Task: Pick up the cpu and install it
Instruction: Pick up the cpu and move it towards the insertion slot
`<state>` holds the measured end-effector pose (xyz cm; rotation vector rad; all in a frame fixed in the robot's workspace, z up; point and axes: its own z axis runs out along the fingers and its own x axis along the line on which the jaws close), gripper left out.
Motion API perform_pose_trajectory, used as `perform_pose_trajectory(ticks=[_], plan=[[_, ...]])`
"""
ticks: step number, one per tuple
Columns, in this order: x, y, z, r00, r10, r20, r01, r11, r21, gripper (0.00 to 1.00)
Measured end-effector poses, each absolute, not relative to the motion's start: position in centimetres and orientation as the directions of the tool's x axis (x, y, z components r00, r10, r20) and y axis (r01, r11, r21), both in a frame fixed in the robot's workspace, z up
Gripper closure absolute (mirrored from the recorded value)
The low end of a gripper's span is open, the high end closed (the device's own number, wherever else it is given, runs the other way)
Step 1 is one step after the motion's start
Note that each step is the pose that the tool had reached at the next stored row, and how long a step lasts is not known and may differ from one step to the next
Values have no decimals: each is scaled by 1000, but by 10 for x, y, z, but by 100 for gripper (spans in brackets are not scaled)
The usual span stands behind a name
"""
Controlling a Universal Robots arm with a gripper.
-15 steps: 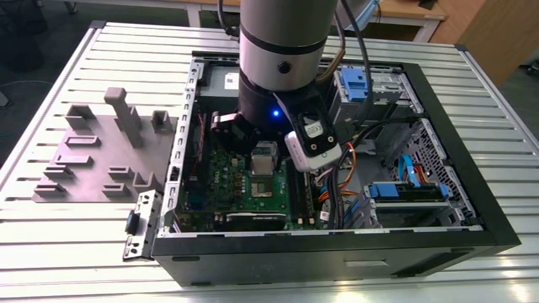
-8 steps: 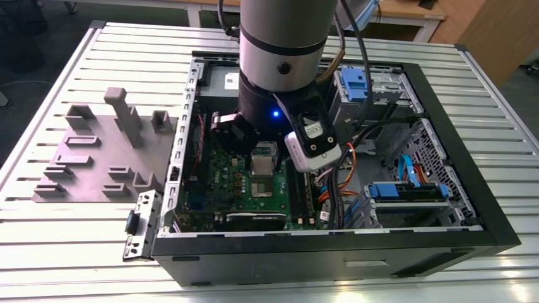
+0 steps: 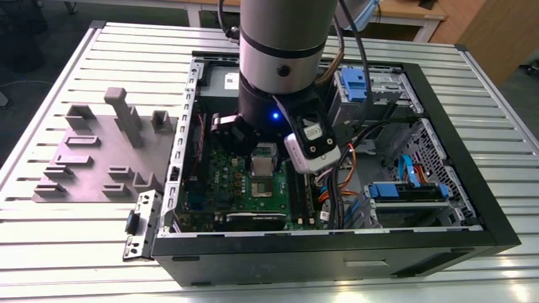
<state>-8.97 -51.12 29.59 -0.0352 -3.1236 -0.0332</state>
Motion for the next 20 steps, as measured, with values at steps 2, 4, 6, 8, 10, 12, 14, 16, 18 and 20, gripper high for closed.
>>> perform_pose_trajectory(ticks=[2,4,6,8,10,12,14,16,18,20], plan=[[-90,-511,292,-1000,22,18,23,1000,21,53],[-89,-511,289,-1000,22,18,23,1000,21,53],[-88,-511,285,-1000,22,18,23,1000,21,53],[-86,-510,281,-1000,22,18,23,1000,21,53],[-85,-509,278,-1000,22,18,23,1000,21,53],[-84,-508,274,-1000,22,18,23,1000,21,53],[-83,-507,270,-1000,22,18,23,1000,22,53],[-83,-505,267,-1000,22,18,23,999,22,53],[-82,-505,264,-1000,22,18,23,999,23,53],[-82,-504,263,-1000,22,18,23,999,23,53]])
